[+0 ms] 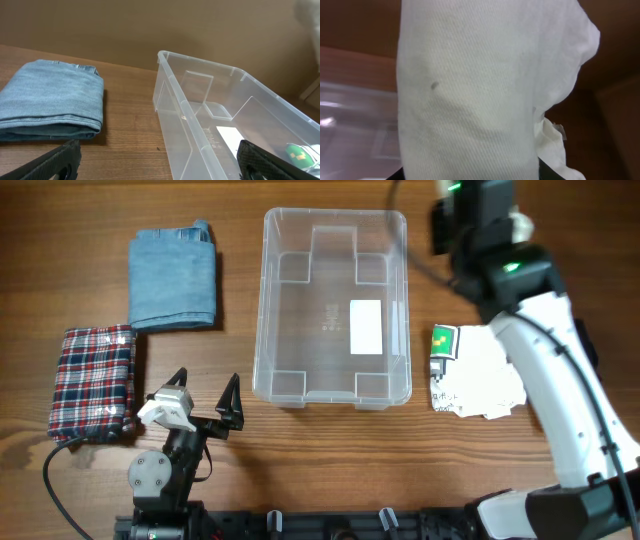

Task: Pack container
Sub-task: 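Carry the cream garment left over the clear bin and lower it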

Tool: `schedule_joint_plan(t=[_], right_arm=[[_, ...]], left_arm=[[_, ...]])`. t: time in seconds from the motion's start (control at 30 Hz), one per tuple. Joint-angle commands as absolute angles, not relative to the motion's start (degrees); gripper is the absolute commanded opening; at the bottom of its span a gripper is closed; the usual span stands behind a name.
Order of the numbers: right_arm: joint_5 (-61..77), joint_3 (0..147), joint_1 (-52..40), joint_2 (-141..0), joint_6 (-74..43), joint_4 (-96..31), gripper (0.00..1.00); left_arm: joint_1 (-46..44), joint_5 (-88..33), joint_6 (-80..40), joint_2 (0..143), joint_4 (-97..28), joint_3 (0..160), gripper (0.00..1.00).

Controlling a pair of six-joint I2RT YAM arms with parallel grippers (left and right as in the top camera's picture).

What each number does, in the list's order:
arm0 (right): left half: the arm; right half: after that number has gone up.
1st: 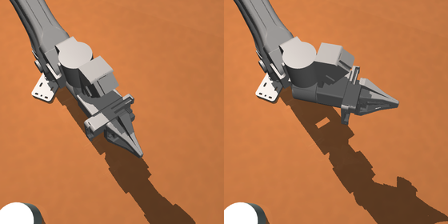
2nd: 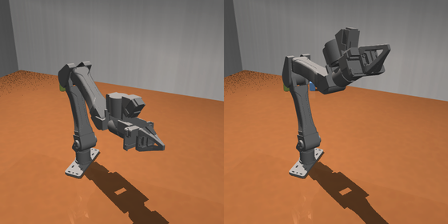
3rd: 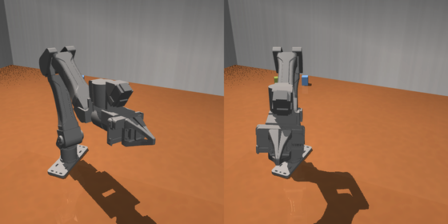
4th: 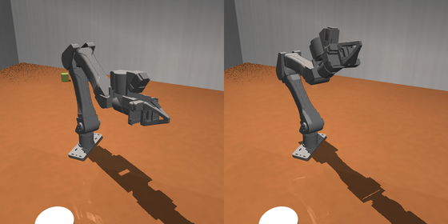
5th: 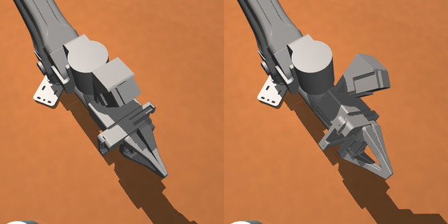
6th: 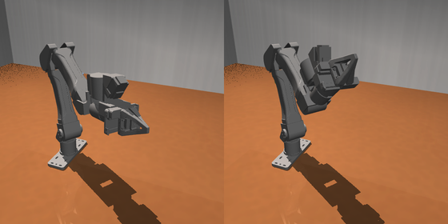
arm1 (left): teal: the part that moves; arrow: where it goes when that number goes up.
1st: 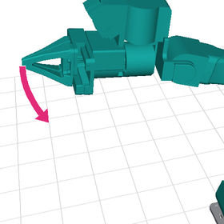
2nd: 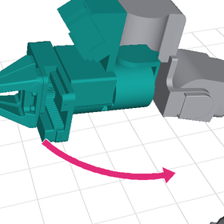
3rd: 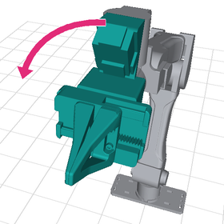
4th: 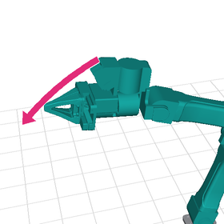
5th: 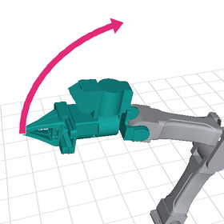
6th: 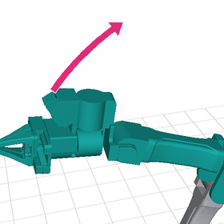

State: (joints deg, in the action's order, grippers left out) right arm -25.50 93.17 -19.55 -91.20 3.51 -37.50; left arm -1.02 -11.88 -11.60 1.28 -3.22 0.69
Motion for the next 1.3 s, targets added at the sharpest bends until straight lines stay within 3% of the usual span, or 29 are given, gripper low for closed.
schedule_joint_plan(t=[0.0, 0.27, 0.63, 0.83, 0.97, 1.1, 1.27], right_arm=[[-24.3, 94.4, -28.5, -90.8, 0.5, -36.9, 0.3], [-24.6, 94.4, -39.3, -97.2, 4.5, -33.6, 0.3], [-31.1, 94.4, -41.3, -104.0, 0.0, -34.1, 0.33], [-25.1, 94.4, -41.3, -104.0, 9.3, -33.3, 0.35], [-16.2, 94.4, -41.3, -106.0, 25.4, -33.8, 0.36], [-16.7, 94.2, -41.2, -108.4, 34.9, -33.6, 0.43], [-19.2, 94.2, -39.6, -111.3, 43.7, -33.1, 0.43]], left_arm=[[-0.5, -12.0, -10.7, 1.3, -3.3, 0.3, 1.0], [-0.5, -12.0, -10.7, 1.3, -3.3, 0.3, 1.0], [-0.5, -12.0, -10.7, 1.3, -3.3, 0.3, 1.0], [-0.5, -12.0, -10.7, 1.3, -3.3, 0.3, 1.0], [-0.5, -12.0, -10.7, 1.3, -3.3, 0.3, 1.0], [-0.5, -12.0, -10.7, 1.3, -3.3, 0.3, 1.0], [-0.5, -12.0, -10.7, 1.3, -3.3, 0.3, 1.0]])
